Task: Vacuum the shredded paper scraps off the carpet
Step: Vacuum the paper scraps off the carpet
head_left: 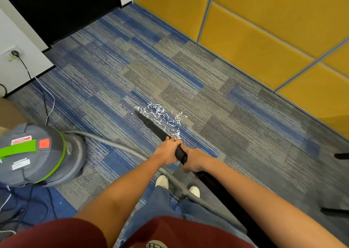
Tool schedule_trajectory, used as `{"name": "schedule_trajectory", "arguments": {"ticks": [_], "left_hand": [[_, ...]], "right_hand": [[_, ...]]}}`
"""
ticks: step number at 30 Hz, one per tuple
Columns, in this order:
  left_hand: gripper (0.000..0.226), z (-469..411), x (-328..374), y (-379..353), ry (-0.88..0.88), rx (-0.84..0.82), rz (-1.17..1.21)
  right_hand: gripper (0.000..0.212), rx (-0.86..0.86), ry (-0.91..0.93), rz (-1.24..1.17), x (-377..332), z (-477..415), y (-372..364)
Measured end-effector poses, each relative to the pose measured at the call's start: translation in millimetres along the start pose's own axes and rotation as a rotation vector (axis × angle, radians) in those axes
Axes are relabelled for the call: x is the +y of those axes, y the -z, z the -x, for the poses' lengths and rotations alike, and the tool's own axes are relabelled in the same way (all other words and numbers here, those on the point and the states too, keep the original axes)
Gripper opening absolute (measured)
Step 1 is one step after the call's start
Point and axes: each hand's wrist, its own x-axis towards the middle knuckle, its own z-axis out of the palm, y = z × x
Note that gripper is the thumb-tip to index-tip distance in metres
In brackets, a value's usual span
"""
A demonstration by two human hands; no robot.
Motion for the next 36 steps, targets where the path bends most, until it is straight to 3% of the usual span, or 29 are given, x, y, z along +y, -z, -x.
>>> {"name": "schedule_trajectory", "arguments": {"ticks": [5, 12, 26, 31, 36], "left_hand": [[0.025, 0.8, -2.4, 2.9, 0.003, 0.021, 0.011], [0.038, 5.7, -7.8, 0.9, 0.028, 0.113, -0.017], [0.050, 17.0, -19.0, -2.2, -0.050, -0.040, -0.060], [0.038, 19.5, -17.4, -5.8, -0.073, 0.041, -0.062], [0.039, 15.1, -13.3, 9.2, -0.032, 0.161, -0.034]], "right_hand": [[0.079, 0.020, 0.000, 0.027, -5.7, -0.7, 1.5], [0.087, 0.027, 0.037, 0.065, -11.1, 4.5, 2.3], [0.090, -0.031, 0.017, 0.054, -14.4, 2.1, -17.3], [0.095, -0.034, 0.007, 0.056, -14.8, -1.2, -16.2], [0.081, 0.012, 0.047, 0.093, -25.0, -9.6, 7.8]]}}
